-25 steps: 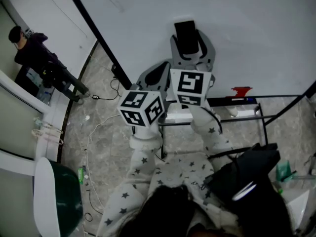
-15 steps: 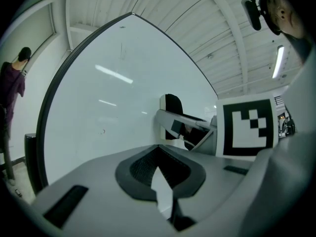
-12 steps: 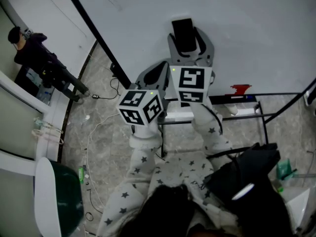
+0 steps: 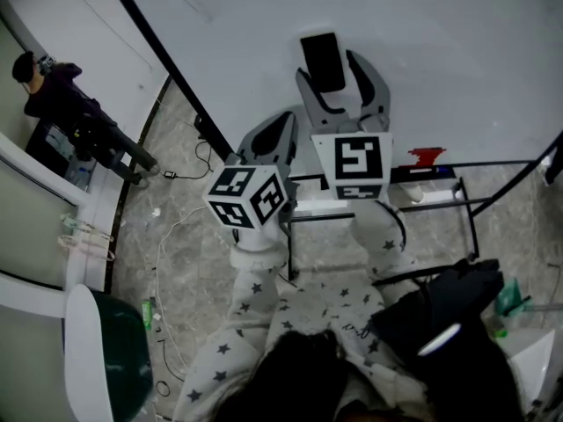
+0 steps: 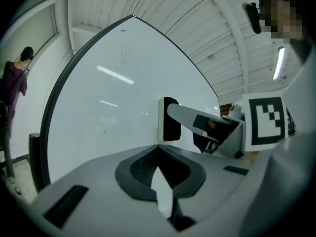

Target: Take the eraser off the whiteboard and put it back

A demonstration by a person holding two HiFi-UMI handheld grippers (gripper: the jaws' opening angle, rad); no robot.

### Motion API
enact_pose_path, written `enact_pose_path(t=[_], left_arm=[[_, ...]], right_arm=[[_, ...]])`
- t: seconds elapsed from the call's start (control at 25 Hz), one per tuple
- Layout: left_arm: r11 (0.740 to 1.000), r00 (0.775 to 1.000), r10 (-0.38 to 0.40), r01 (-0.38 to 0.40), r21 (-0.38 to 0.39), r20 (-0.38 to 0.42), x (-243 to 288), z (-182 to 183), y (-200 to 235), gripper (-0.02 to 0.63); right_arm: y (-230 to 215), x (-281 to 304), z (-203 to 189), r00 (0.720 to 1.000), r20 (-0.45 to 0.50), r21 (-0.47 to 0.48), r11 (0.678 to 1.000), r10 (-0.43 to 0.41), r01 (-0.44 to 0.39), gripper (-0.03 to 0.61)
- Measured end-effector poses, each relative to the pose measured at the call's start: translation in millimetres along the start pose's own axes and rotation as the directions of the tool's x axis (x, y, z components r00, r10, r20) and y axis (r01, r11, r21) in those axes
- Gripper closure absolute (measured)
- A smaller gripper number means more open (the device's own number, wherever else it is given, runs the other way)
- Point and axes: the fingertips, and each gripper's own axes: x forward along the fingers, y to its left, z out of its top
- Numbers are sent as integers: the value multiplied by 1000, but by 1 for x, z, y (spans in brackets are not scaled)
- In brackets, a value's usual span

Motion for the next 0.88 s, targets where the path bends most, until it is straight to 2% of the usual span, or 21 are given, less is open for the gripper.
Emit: enact_pose_path(t=[0.08,0.12,0.16,0.2,0.32,0.4,0.48,0.68,0.88], left_arm=[[1000,1000,-3,3,1,8,-4,2,-4,612],[1000,1000,-8,8,2,12,-6,4,-7,612],[1000,1000,-15,15,1,16,-8,5,-9,612],[1000,1000,-21,21,-2,20,-6,7,-10,612],[999,999,-32,33,-16,24,38,18,11,612],[999,999,-48,48,-18,18,57,22,15,612],[998,998,-66,67,-15,14,56,23,1,612],[997,998,-68,67,-37,-12,167,44,37,612],[994,994,-108,107,-35,-24,171,35,33,612]], right_arm=[[5,-11,1,999,-23,10,999,50,-50,270],[6,-17,1,997,-36,22,998,65,-65,299],[6,-21,1,996,-49,30,997,75,-73,395],[4,-21,-1,995,-62,32,996,83,-81,453],[-15,22,-24,986,-106,58,991,127,-121,563],[-21,37,-36,978,-133,109,983,162,-148,571],[-24,26,-38,971,-154,141,977,183,-161,571],[-74,125,-84,931,-200,235,937,306,-258,571],[-69,120,-102,902,-221,281,910,372,-306,571]])
